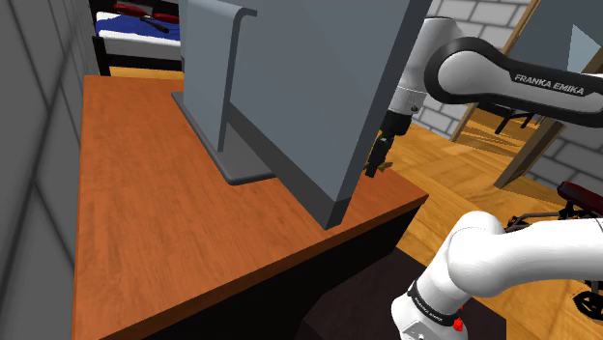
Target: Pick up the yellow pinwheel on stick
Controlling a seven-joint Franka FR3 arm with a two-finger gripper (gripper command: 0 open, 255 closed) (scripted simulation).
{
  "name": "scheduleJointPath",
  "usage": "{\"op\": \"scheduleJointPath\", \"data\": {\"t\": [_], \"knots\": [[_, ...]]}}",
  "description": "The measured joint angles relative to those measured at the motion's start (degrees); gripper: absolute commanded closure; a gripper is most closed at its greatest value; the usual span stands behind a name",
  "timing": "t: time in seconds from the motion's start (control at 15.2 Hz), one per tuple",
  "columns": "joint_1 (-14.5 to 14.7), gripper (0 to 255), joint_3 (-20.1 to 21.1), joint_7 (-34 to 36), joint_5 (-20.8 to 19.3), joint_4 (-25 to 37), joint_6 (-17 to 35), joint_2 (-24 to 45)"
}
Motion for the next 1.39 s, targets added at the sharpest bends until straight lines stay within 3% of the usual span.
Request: {"op": "scheduleJointPath", "data": {"t": [0.2,0.53,0.92,1.06,1.39], "knots": [[1.3,0,-2.2,-6.0,-2.5,-0.3,-0.4,0.4],[6.4,0,-10.4,-31.8,-13.1,0.0,0.3,4.0],[12.8,0,-19.3,-62.7,-24.9,1.0,6.7,11.2],[13.5,0,-20.6,-66.8,-26.5,0.5,8.3,12.2],[13.6,0,-21.8,-67.4,-27.6,-2.4,12.6,13.4]]}}
